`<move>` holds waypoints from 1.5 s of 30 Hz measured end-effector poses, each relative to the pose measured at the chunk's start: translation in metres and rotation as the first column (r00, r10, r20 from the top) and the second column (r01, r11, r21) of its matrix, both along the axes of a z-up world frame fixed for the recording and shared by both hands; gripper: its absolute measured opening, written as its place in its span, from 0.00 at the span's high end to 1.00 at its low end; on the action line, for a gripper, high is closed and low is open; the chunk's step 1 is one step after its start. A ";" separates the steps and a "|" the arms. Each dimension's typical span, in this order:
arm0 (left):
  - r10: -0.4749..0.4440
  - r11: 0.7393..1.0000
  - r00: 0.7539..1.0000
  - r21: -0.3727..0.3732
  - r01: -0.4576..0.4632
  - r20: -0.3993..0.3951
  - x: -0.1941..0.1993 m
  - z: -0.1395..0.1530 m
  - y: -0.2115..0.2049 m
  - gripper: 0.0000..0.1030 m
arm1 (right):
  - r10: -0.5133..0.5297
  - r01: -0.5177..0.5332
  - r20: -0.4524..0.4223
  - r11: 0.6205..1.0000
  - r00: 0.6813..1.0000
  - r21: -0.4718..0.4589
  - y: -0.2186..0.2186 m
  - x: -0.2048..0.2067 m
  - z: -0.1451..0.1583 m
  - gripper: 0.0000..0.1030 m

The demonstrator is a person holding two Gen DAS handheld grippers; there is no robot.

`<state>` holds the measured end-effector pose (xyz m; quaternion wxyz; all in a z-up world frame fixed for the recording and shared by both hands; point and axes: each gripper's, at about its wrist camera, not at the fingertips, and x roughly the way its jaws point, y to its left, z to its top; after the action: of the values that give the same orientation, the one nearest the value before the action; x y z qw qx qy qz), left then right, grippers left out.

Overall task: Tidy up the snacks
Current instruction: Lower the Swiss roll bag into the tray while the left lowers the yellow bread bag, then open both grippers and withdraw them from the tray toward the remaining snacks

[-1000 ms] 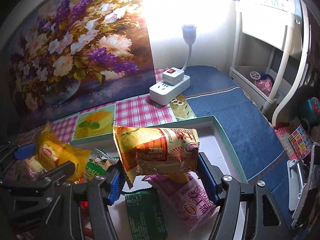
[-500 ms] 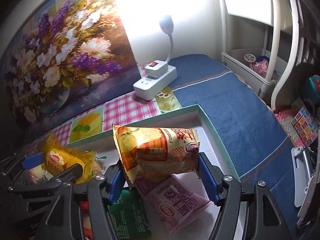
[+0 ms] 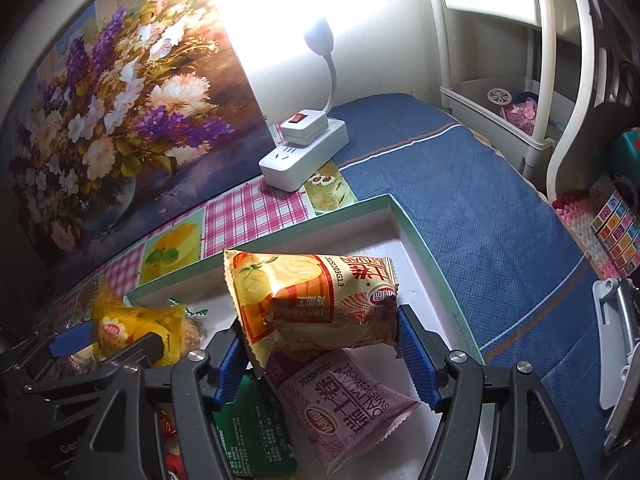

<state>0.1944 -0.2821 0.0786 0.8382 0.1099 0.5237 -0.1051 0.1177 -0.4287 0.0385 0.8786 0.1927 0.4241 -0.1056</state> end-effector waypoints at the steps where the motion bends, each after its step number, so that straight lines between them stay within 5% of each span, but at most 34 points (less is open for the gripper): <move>1: 0.005 1.000 1.000 -0.003 -0.005 0.005 0.000 0.002 0.001 0.23 | -0.001 0.001 0.000 1.000 1.000 0.005 -0.001 0.000 0.000 0.28; 12: 0.078 0.997 0.996 -0.017 -0.077 0.042 0.000 0.016 0.018 0.21 | 0.015 -0.016 0.008 0.998 1.000 0.054 -0.001 -0.001 -0.002 0.16; 16: 0.126 0.992 0.990 0.005 -0.127 0.060 0.002 0.016 0.024 0.03 | 0.005 -0.006 0.014 0.997 1.000 0.079 -0.004 -0.002 -0.003 0.16; 28: 0.222 0.975 0.972 -0.017 -0.221 0.083 0.005 0.020 0.045 0.03 | 0.013 -0.014 0.020 0.995 1.000 0.094 -0.003 -0.002 -0.004 0.15; 30: 0.228 0.974 0.971 -0.025 -0.227 0.077 0.005 0.020 0.048 0.03 | 0.013 -0.015 0.018 0.996 1.000 0.092 -0.002 -0.002 -0.004 0.00; 45: 0.231 0.973 0.970 -0.028 -0.230 0.072 0.001 0.021 0.063 0.03 | 0.064 -0.067 0.032 0.994 0.997 0.091 0.011 -0.001 -0.001 0.00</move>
<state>0.1953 -0.2193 0.1000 0.8649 0.0438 0.5000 -0.0080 0.1171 -0.4180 0.0372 0.8779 0.2204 0.4216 -0.0543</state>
